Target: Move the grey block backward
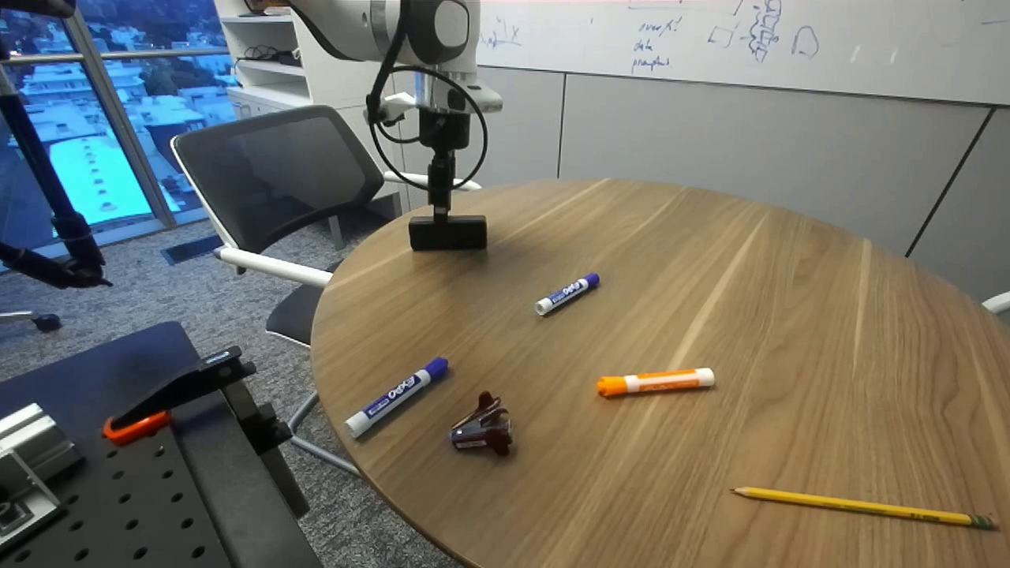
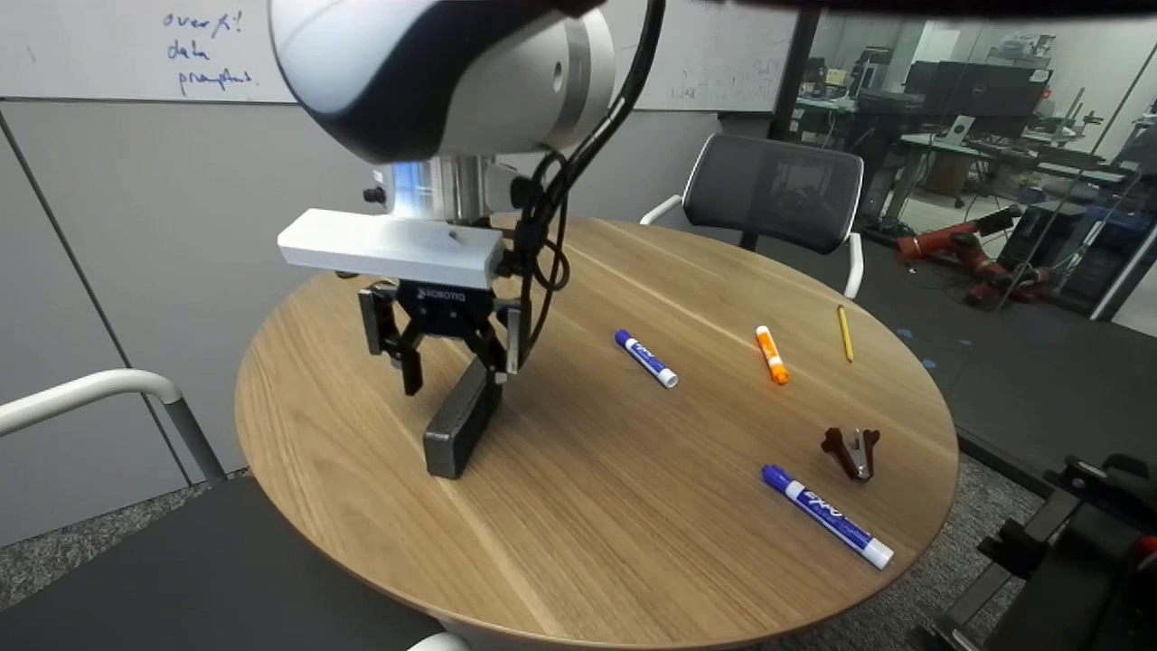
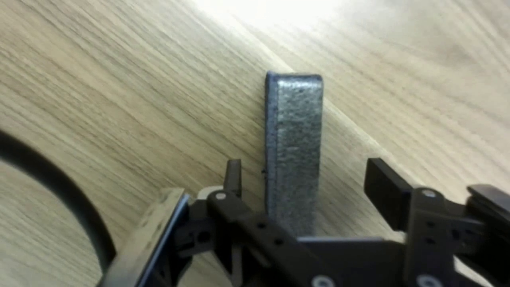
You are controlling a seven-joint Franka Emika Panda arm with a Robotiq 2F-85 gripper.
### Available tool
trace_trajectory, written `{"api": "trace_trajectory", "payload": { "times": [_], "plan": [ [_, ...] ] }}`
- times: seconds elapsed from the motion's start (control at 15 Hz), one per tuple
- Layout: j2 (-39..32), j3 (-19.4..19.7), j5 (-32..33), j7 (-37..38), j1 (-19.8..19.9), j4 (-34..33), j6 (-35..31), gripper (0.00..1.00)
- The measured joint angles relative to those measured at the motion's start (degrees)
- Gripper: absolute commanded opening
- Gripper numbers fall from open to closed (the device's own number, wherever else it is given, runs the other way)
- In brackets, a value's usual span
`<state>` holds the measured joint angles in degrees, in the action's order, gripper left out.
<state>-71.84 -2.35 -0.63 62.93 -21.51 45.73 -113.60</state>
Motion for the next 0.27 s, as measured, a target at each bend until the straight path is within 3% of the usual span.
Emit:
{"api": "trace_trajectory", "payload": {
  "times": [0.07,0.13,0.27],
  "plan": [
    [0.7,-0.3,0.1,-0.6,-0.5,-0.7,1.3,0.94],
    [2.1,-0.6,0.1,-1.5,-1.0,-0.8,2.9,1.0],
    [4.5,-0.9,0.1,-2.3,-1.8,-0.5,5.3,1.0]
  ]
}}
